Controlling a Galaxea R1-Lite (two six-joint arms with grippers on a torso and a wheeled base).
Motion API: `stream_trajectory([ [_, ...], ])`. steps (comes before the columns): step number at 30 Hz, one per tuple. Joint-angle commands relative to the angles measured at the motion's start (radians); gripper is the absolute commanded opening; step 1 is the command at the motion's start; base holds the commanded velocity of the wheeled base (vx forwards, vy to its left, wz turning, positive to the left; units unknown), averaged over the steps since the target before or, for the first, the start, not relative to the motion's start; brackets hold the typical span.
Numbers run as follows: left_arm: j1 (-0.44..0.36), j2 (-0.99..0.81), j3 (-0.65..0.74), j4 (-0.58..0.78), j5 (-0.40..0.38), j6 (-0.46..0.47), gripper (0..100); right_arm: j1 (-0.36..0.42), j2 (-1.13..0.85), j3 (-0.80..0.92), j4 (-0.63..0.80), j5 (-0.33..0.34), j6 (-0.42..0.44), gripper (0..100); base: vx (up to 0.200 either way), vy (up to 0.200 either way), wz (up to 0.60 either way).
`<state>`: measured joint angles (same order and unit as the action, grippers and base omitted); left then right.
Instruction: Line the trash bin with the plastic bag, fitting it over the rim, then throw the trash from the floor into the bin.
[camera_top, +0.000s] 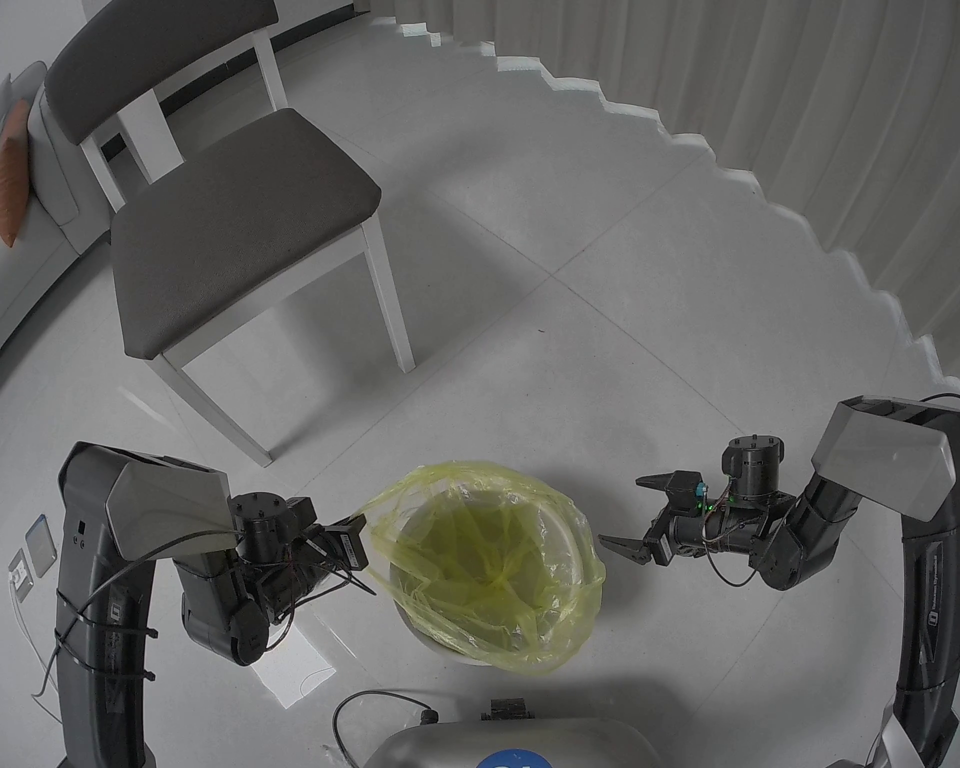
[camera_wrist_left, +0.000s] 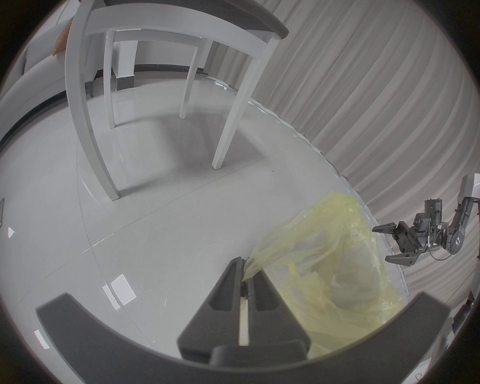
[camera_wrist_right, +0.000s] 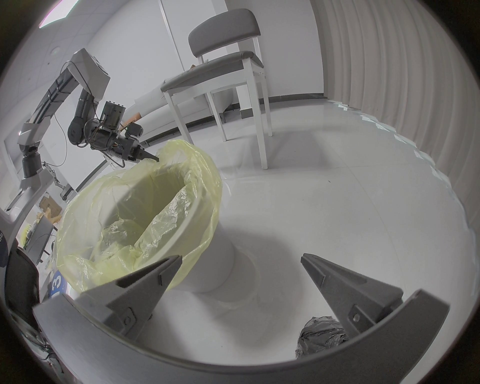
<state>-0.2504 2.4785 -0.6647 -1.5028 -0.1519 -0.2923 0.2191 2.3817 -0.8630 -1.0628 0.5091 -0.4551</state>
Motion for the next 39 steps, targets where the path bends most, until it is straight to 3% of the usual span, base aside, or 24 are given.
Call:
stream_trajectory([
  [1, 0.000, 0.008, -0.016, -0.001, 0.000, -0.001, 0, 0.000, -0.052, -0.004, 0.004, 0.000, 0.003, 100, 0.000, 0.000, 0.00],
  [7, -0.003, 0.000, -0.015, -0.007, 0.000, -0.024, 0, 0.009, -0.072, -0.057, 0.014, 0.000, 0.059, 100, 0.000, 0.000, 0.00],
  [15, -0.006, -0.026, 0.013, -0.020, -0.001, -0.036, 0, 0.042, -0.072, -0.100, 0.049, 0.000, 0.062, 100, 0.000, 0.000, 0.00],
  [16, -0.009, -0.026, 0.013, -0.031, -0.001, -0.036, 100, 0.043, -0.072, -0.102, 0.052, 0.000, 0.062, 100, 0.000, 0.000, 0.00],
  [25, -0.012, -0.029, 0.017, -0.066, -0.003, -0.047, 100, 0.049, -0.061, -0.208, 0.144, 0.000, 0.062, 100, 0.000, 0.000, 0.00],
  [30, -0.010, -0.033, 0.023, -0.066, 0.003, -0.047, 100, 0.085, -0.039, -0.341, 0.268, 0.000, 0.062, 100, 0.000, 0.000, 0.00],
  [39, 0.019, -0.009, 0.004, -0.066, 0.008, -0.044, 100, 0.111, 0.036, -0.455, 0.331, 0.000, 0.064, 100, 0.000, 0.000, 0.00],
])
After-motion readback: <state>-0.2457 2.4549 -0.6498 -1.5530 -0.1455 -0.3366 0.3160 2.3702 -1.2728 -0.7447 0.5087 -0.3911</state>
